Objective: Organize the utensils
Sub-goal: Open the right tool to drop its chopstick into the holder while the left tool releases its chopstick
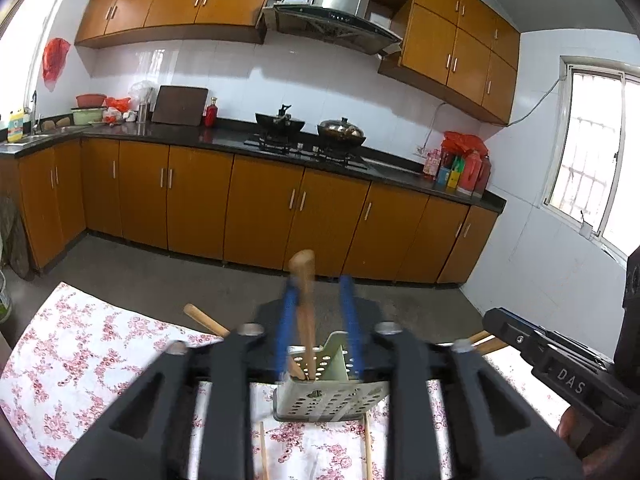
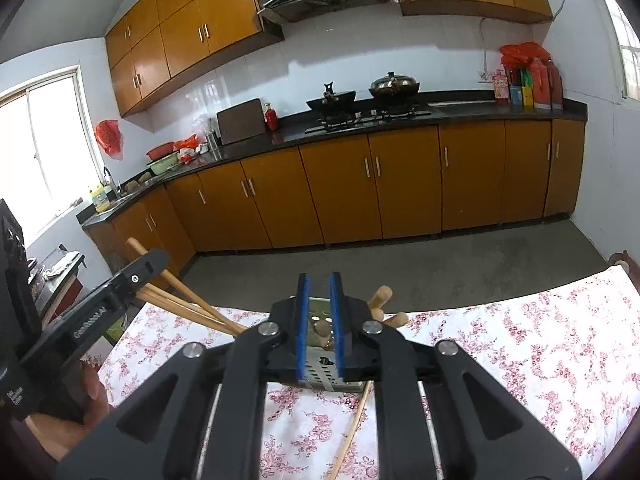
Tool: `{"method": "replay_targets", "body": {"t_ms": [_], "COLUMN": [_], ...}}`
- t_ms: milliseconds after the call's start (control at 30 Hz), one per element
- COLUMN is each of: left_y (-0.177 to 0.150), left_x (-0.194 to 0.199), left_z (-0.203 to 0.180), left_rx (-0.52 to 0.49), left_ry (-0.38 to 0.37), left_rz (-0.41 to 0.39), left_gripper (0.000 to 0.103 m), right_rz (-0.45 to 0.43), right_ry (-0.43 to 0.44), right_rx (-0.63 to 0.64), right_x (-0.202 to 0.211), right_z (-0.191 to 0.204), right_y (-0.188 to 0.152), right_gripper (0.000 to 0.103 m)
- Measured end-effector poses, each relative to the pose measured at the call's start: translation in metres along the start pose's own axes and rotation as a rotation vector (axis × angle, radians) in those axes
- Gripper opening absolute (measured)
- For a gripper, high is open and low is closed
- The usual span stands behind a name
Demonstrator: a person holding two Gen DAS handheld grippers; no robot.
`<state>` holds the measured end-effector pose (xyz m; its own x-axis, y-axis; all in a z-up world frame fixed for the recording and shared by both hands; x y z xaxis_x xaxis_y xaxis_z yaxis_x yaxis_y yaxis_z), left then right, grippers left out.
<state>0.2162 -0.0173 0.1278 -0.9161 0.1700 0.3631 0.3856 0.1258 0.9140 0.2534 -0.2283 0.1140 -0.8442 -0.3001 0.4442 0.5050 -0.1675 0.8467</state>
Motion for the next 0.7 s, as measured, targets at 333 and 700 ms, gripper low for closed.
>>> {"method": "replay_targets", "body": {"t_ms": [333,700], "left_y": [-0.004,-0.082], "left_x": [0.042,0.051], "left_z": [0.009,0.051], "left_rx": [-0.029,-0.084], "left_ry": [0.021,0.133], "left_rz": [-0.029,0.121], "left_gripper": [0.035,0.037], "right_rz": [-0.114,0.148], "right_ry": [-0.085,-0.144], "right_rx": [-0.014,-0.115], "right_x": [0.065,0.028], "right_z": [-0.017,-0.055], "right_y": [-0.022,-0.141], "right_gripper": [0.032,0.039]}}
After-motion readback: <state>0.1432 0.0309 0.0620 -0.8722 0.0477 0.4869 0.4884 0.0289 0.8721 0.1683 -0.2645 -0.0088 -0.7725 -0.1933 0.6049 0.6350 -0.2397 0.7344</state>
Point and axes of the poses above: each gripper's, at about its wrist camera, not at the fingertips, and x roughly against the way its jaws point, z to its left, y to its top, the point moved 1 cm from there along -x, roughly the way its jaws point, and after that the axes turned 3 degrees about -x, right-handed, at the moved point
